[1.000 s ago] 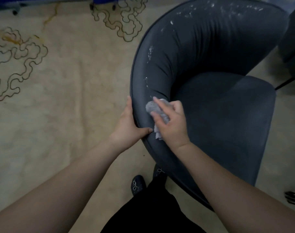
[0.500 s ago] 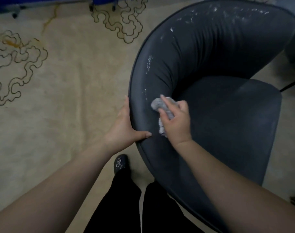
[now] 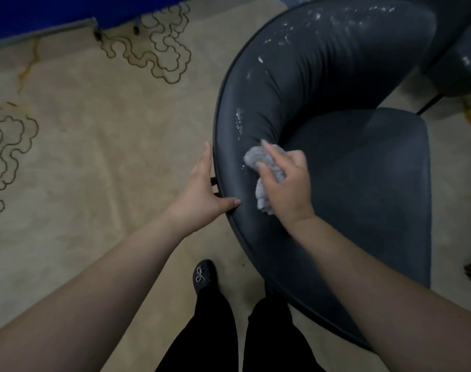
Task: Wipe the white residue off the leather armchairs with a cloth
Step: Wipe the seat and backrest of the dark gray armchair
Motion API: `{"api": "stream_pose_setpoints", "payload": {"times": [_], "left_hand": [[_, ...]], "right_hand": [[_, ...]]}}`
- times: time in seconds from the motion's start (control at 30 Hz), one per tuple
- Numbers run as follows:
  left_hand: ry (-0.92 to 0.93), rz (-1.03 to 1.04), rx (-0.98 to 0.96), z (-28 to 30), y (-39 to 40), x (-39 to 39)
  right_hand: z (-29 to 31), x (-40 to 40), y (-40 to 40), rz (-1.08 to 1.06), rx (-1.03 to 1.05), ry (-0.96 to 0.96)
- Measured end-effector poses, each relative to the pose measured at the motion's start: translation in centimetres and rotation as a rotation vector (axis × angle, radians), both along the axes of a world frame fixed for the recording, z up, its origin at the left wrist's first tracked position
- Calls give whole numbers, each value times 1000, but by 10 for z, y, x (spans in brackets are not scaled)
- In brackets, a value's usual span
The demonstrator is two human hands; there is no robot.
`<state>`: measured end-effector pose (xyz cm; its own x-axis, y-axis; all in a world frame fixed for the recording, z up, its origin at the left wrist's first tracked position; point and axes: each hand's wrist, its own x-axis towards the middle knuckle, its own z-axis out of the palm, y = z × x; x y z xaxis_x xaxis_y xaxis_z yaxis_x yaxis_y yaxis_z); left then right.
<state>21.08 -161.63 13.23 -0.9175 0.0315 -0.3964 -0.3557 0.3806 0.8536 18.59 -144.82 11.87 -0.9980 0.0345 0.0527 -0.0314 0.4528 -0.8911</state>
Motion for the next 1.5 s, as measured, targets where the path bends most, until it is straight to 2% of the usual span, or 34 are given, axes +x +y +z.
{"api": "stream_pose_setpoints", "payload": {"times": [0.07, 0.1, 0.2, 0.27, 0.4, 0.43, 0.53, 0.57, 0.73, 0.9, 0.93, 1.07, 1.1, 1.2, 1.3, 1.37, 1.43, 1.5], "left_hand": [[-1, -43, 3, -1, -5, -6], [-2, -68, -3, -1, -7, -8], [-9, -130, -26, 0, -12, -15], [-14, -150, -21, 0, -16, -19], [1, -185, -11, 2, -20, -30], [6, -192, -9, 2, -20, -33], [16, -205, -25, 1, -20, -35], [19, -209, -33, 1, -20, -36], [1, -180, -10, 1, -19, -47], [-18, -185, -14, 8, -22, -60], [-20, -187, -12, 9, -22, -63], [-76, -171, 31, 9, -23, -67], [-85, -172, 55, 9, -24, -67], [-107, -171, 103, 6, -26, -68], [-112, -170, 122, 8, -28, -70], [-117, -162, 118, 10, -31, -74], [-131, -139, 131, 11, -33, -79], [-128, -143, 128, 13, -34, -86]], "right_hand": [[-2, 7, -14, 126, 41, 106], [-3, 5, -16, 111, 58, 110], [-4, -13, -12, -132, 31, -45], [-3, -14, -15, -198, -5, -66], [-3, -2, -23, 24, 81, 84], [-3, -6, -19, 4, 86, 54], [1, -26, -7, -251, -1, -109], [3, -29, -9, -291, -3, -109], [1, -41, -39, -2, 55, 123], [-3, -70, -16, -362, -97, -94], [-2, -69, -17, -333, -80, -57], [0, -47, -39, 70, -4, 133], [-2, -47, -41, 106, 44, 164], [-8, -64, -37, -14, 125, 187], [-8, -66, -34, -137, 91, 139], [-7, -57, -38, -105, 62, 130], [-6, -50, -43, -24, 123, 197], [-8, -59, -43, -40, 165, 215]]}}
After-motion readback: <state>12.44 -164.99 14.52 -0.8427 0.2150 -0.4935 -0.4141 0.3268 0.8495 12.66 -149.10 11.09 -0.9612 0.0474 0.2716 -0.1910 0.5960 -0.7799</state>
